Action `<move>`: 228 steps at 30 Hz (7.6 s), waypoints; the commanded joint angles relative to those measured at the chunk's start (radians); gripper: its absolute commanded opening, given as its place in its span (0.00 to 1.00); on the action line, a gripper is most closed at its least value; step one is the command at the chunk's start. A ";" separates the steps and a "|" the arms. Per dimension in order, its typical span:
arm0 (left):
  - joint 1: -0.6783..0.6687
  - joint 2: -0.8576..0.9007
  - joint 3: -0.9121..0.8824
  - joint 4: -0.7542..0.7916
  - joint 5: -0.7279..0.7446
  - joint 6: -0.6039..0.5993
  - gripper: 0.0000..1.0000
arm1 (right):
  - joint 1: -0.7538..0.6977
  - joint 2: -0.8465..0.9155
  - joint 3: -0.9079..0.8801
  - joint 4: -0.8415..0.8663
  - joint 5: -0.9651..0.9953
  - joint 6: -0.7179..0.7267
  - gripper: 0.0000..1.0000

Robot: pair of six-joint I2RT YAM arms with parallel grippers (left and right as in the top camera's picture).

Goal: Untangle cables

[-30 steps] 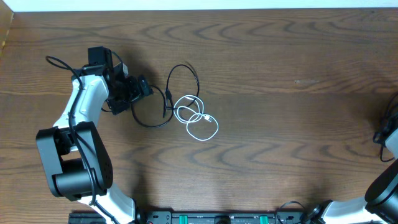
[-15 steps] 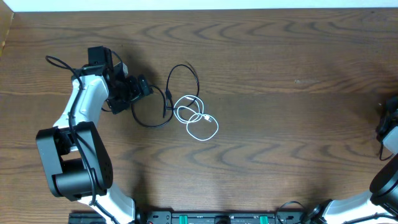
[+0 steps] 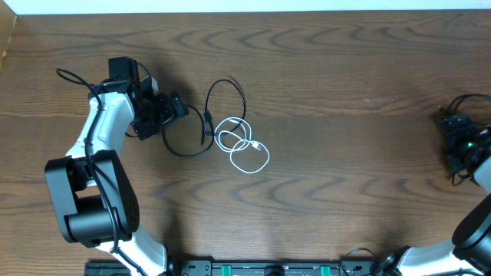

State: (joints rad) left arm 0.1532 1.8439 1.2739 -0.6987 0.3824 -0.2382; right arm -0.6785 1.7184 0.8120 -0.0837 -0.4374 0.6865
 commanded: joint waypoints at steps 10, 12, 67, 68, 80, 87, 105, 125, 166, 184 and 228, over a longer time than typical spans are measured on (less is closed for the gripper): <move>-0.004 -0.002 -0.010 -0.002 -0.010 -0.023 0.98 | 0.005 -0.092 0.082 -0.211 -0.116 0.006 0.99; -0.004 -0.002 -0.010 -0.002 -0.010 -0.023 0.98 | 0.005 -0.122 0.111 -0.249 -0.134 -0.029 0.99; -0.004 -0.002 -0.010 0.001 -0.010 -0.023 0.98 | 0.884 -0.161 0.187 -0.288 -0.182 -0.439 0.99; -0.004 -0.002 -0.010 0.002 -0.010 -0.023 0.98 | 0.898 -0.161 0.187 -0.283 -0.182 -0.435 0.99; -0.004 -0.002 -0.010 0.004 -0.010 -0.023 0.99 | 1.165 -0.161 0.187 -0.092 0.051 -0.346 0.99; -0.004 -0.002 -0.010 0.004 -0.010 -0.023 1.00 | 1.330 -0.160 0.187 -0.053 0.315 -0.342 0.97; -0.004 -0.002 -0.010 0.003 -0.010 -0.023 1.00 | 1.502 0.060 0.187 0.097 0.439 -0.343 0.89; -0.004 -0.002 -0.010 0.003 -0.010 -0.023 1.00 | 1.501 0.084 0.187 0.122 0.566 -0.344 0.20; -0.004 -0.002 -0.010 0.003 -0.010 -0.026 1.00 | 1.428 -0.137 0.187 0.058 0.721 -0.459 0.01; -0.004 -0.002 -0.010 0.003 -0.010 -0.026 1.00 | 1.428 -0.003 0.187 0.069 0.478 -0.360 0.64; -0.004 -0.002 -0.010 0.000 -0.010 -0.026 1.00 | 1.387 0.100 0.808 -0.763 0.443 0.091 0.99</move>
State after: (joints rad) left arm 0.1532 1.8439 1.2736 -0.6960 0.3824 -0.2623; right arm 0.6678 1.7958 1.6314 -0.8444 0.0341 0.7204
